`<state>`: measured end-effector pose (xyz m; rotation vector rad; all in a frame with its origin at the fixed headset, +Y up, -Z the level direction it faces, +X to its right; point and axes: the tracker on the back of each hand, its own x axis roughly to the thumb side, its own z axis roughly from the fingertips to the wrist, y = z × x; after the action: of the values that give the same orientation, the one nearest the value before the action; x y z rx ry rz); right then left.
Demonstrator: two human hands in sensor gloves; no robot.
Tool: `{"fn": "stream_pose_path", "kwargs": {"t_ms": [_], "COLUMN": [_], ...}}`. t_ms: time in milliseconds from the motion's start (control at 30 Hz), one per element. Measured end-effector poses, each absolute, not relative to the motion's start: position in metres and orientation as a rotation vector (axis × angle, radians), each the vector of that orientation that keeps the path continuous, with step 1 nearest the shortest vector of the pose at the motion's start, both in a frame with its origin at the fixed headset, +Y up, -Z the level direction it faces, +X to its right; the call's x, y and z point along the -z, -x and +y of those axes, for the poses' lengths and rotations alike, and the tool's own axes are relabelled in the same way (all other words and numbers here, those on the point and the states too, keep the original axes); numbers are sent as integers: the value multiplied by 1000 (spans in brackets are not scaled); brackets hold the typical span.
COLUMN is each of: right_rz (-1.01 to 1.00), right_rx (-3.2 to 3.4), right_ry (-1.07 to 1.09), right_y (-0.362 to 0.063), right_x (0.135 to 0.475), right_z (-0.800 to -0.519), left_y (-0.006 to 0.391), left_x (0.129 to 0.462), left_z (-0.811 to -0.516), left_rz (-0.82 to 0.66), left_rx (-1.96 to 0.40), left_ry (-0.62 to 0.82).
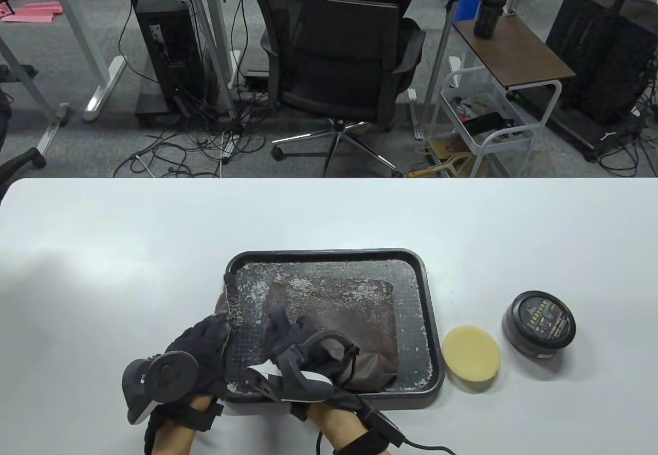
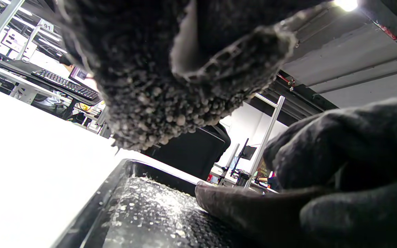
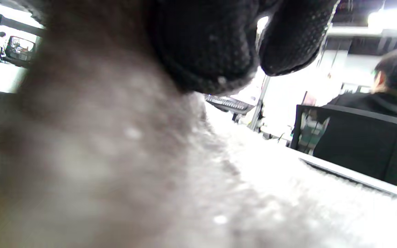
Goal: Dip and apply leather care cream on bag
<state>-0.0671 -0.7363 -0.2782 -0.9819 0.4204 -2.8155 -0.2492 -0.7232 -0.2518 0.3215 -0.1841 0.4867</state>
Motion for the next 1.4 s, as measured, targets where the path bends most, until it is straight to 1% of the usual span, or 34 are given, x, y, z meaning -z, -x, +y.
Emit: {"fn": "stream_pose_path", "kwargs": {"t_ms": [133, 300, 367, 433, 533, 600, 733, 833, 867, 967, 1033, 1133, 1233, 1400], "right_rz": [212, 54, -53, -95, -108, -122, -50, 17, 19, 32, -2, -161, -253, -327], "right_rx": [2861, 2894, 2947, 2976, 3054, 3166, 3265, 3293, 3299, 3290, 3237, 3162, 3128, 3185], "right_ry": [1000, 1025, 1053, 1078, 1092, 1100, 1071, 989, 975, 899, 856, 780, 744, 736], "right_y": [70, 70, 69, 66, 58, 45, 17, -18, -23, -60, -80, -108, -134, -153], "right_x": [281, 281, 281, 282, 285, 288, 293, 298, 299, 298, 296, 294, 290, 286], "right_z": [-748, -753, -758, -759, -754, -747, -734, -725, -724, -723, -724, -729, -738, -751], "left_y": [250, 249, 249, 249, 249, 249, 248, 248, 248, 247, 246, 244, 242, 238], "left_x": [252, 252, 252, 252, 252, 252, 252, 252, 252, 253, 253, 254, 255, 256], "left_z": [-724, -723, -723, -723, -723, -723, -723, -723, -723, -723, -724, -725, -727, -728], "left_rz": [-179, -181, -182, -182, -181, -182, -184, -185, -185, -185, -187, -186, -190, -195], "left_rx": [-487, -480, -479, -477, -477, -476, -471, -466, -465, -458, -463, -452, -439, -420], "left_ry": [-320, -315, -315, -314, -313, -313, -312, -310, -310, -306, -305, -295, -284, -280]}}
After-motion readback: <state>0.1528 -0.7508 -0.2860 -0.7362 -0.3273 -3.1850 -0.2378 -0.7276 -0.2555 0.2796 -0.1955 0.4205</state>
